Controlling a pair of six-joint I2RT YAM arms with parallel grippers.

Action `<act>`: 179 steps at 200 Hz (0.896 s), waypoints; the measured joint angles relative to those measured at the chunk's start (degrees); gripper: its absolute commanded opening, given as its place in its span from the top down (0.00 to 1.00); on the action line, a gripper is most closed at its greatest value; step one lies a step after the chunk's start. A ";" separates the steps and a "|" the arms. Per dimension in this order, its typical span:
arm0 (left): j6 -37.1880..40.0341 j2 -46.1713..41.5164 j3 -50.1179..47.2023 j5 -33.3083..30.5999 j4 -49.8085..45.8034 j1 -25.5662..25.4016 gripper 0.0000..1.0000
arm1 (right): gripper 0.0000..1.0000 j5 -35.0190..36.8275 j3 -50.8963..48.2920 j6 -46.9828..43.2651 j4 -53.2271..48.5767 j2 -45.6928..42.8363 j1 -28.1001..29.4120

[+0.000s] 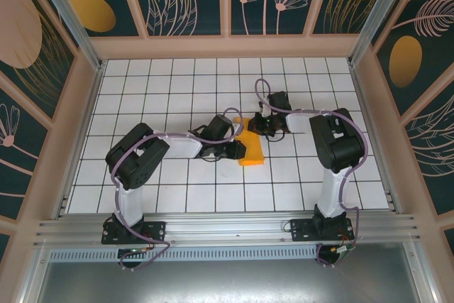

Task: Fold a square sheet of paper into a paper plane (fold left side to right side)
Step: First fold the square sheet of paper in half at the center of the table.

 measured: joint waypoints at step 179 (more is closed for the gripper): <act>0.35 -6.80 -7.58 5.11 -0.37 -4.11 0.80 | 0.99 -0.09 0.20 0.00 -0.28 0.11 0.00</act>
